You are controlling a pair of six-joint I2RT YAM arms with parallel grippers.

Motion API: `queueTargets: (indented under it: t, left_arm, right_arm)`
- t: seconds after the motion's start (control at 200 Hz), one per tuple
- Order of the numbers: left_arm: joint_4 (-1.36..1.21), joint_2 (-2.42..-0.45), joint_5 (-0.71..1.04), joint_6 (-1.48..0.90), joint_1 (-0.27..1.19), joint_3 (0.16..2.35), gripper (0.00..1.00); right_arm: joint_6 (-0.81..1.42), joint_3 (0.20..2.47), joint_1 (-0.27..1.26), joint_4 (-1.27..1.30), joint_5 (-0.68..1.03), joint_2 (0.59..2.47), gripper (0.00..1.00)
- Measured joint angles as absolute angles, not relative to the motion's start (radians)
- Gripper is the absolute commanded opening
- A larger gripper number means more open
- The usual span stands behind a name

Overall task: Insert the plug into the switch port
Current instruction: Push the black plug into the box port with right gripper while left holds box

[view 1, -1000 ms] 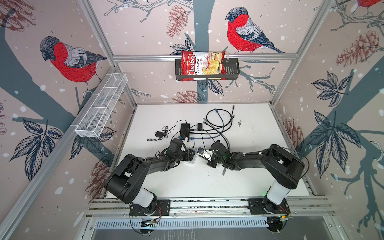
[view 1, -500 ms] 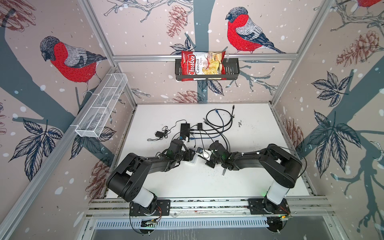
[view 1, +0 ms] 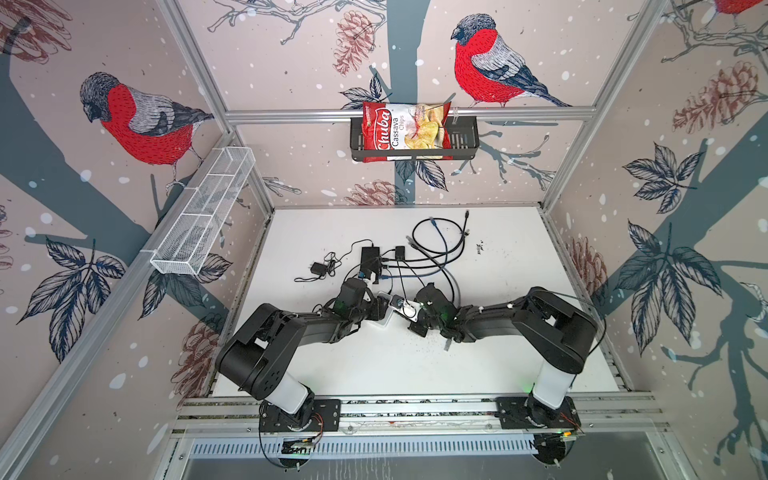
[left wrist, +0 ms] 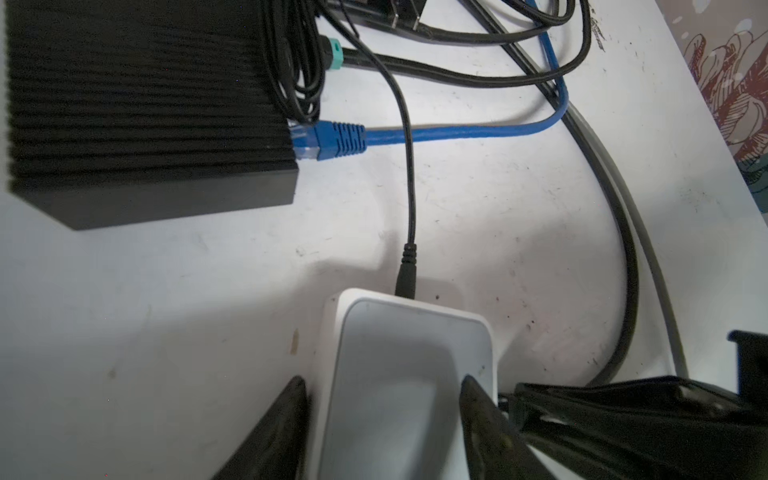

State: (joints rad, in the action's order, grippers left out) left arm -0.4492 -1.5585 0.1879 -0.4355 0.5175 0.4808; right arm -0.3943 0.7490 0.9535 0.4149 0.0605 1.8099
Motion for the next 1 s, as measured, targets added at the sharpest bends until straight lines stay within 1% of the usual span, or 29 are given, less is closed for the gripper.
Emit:
queueTargets:
  t: [0.49, 0.765, 0.891, 1.001]
  left_arm:
    - [-0.516, -1.575, 0.089, -0.448, 0.539, 0.464, 0.54]
    - [-0.533, -1.572, 0.049, -0.436, 0.542, 0.458, 0.54]
    - [-0.507, -1.554, 0.032, -0.429, 0.549, 0.455, 0.59]
    - [-0.459, -1.536, 0.029, -0.429, 0.554, 0.461, 0.68]
  right_arm:
    - [-0.360, 0.813, 1.007, 0.418, -0.069, 1.861, 0.00]
    - [-0.395, 0.830, 1.007, 0.439, -0.078, 1.882, 0.00]
    - [-0.394, 0.836, 1.005, 0.435, -0.077, 1.884, 0.02]
    - [-0.390, 0.836, 1.000, 0.439, -0.077, 1.887, 0.03]
